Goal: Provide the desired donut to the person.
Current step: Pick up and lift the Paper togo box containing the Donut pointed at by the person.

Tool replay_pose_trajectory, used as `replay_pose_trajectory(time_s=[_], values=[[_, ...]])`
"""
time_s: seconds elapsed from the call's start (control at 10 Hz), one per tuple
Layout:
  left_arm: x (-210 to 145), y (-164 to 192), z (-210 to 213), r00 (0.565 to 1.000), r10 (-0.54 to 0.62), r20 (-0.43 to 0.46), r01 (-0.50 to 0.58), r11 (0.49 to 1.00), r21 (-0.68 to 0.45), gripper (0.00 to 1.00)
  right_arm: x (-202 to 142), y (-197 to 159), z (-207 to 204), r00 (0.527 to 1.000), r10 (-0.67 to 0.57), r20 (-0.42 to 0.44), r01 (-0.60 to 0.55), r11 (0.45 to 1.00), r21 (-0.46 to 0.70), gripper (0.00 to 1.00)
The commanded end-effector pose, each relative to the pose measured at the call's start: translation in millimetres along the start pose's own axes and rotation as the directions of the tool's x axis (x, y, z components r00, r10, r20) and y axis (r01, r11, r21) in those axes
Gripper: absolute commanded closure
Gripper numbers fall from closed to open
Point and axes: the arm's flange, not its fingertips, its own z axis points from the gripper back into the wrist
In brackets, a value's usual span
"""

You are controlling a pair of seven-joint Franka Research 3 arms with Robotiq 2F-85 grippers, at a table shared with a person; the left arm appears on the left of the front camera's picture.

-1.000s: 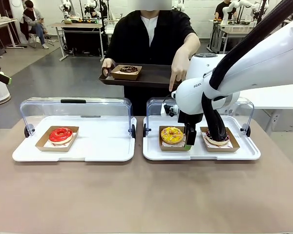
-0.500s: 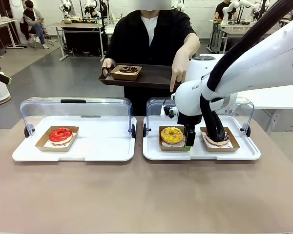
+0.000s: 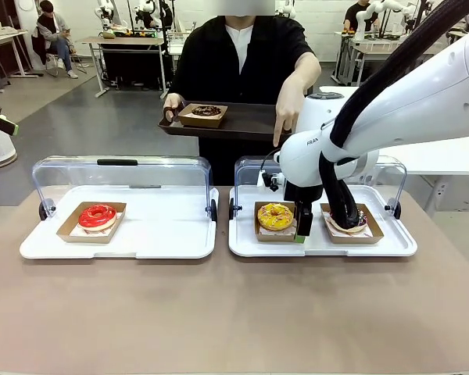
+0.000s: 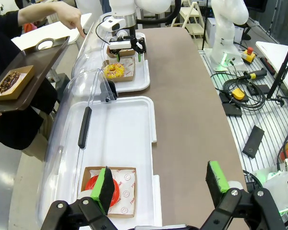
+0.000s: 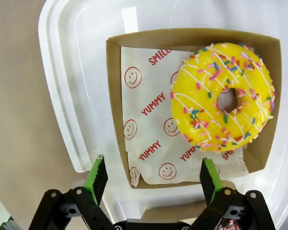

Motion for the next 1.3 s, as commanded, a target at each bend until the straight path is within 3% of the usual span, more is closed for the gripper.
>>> replay_pose_trajectory(time_s=[0.0,0.1,0.2,0.3,0.4,0.5,0.6,0.7,0.8,0.9,1.0,1.1,1.2], values=[[0.7,-2.5,-0.1,1.0,-0.004,0.004,0.004,1.0,0.005,0.0,3.8,-7.0,-5.3,1.0,-0.015,-0.019,0.015,1.0,0.002,0.0],[0.7,-2.5,-0.1,1.0,-0.004,0.004,0.004,1.0,0.005,0.0,3.0,-6.8,-4.0,1.0,-0.009,-0.007,0.009,1.0,-0.006,0.02],[0.7,-2.5,-0.1,1.0,-0.004,0.004,0.004,1.0,0.005,0.0,2.7,-6.5,-3.3,1.0,-0.009,-0.004,0.009,1.0,-0.004,0.2],[0.7,-2.5,-0.1,1.0,-0.004,0.004,0.004,1.0,0.005,0.0,2.7,-6.7,-3.6,1.0,-0.008,-0.003,0.008,1.0,-0.004,0.22],[0.7,-2.5,-0.1,1.0,-0.004,0.004,0.004,1.0,0.005,0.0,2.5,-6.8,-4.0,1.0,-0.007,-0.003,0.007,1.0,-0.001,0.39],[0.7,-2.5,-0.1,1.0,-0.004,0.004,0.004,1.0,0.005,0.0,2.2,-6.9,-4.4,1.0,-0.007,-0.005,0.007,1.0,0.004,0.22],[0.7,-2.5,-0.1,1.0,-0.004,0.004,0.004,1.0,0.005,0.0,2.2,-6.8,-4.6,1.0,-0.006,-0.005,0.006,1.0,0.006,0.59],[0.7,-2.5,-0.1,1.0,-0.004,0.004,0.004,1.0,0.005,0.0,1.9,-6.9,-4.8,1.0,-0.008,-0.005,0.008,1.0,0.009,0.42],[0.7,-2.5,-0.1,1.0,-0.004,0.004,0.004,1.0,0.005,0.0,1.6,-7.0,-4.9,1.0,-0.01,-0.004,0.01,1.0,0.009,0.78],[0.7,-2.5,-0.1,1.0,-0.004,0.004,0.004,1.0,0.005,0.0,1.5,-7.0,-4.9,1.0,-0.011,-0.003,0.011,1.0,0.01,0.52],[0.7,-2.5,-0.1,1.0,-0.004,0.004,0.004,1.0,0.005,0.0,1.8,-7.0,-4.7,1.0,-0.01,-0.002,0.01,1.0,0.009,0.98],[0.7,-2.5,-0.1,1.0,-0.004,0.004,0.004,1.0,0.005,0.0,2.0,-7.0,-4.8,1.0,-0.01,-0.002,0.01,1.0,0.009,0.72],[0.7,-2.5,-0.1,1.0,-0.004,0.004,0.004,1.0,0.005,0.0,2.0,-7.0,-4.8,1.0,-0.009,-0.002,0.009,1.0,0.01,1.0]])
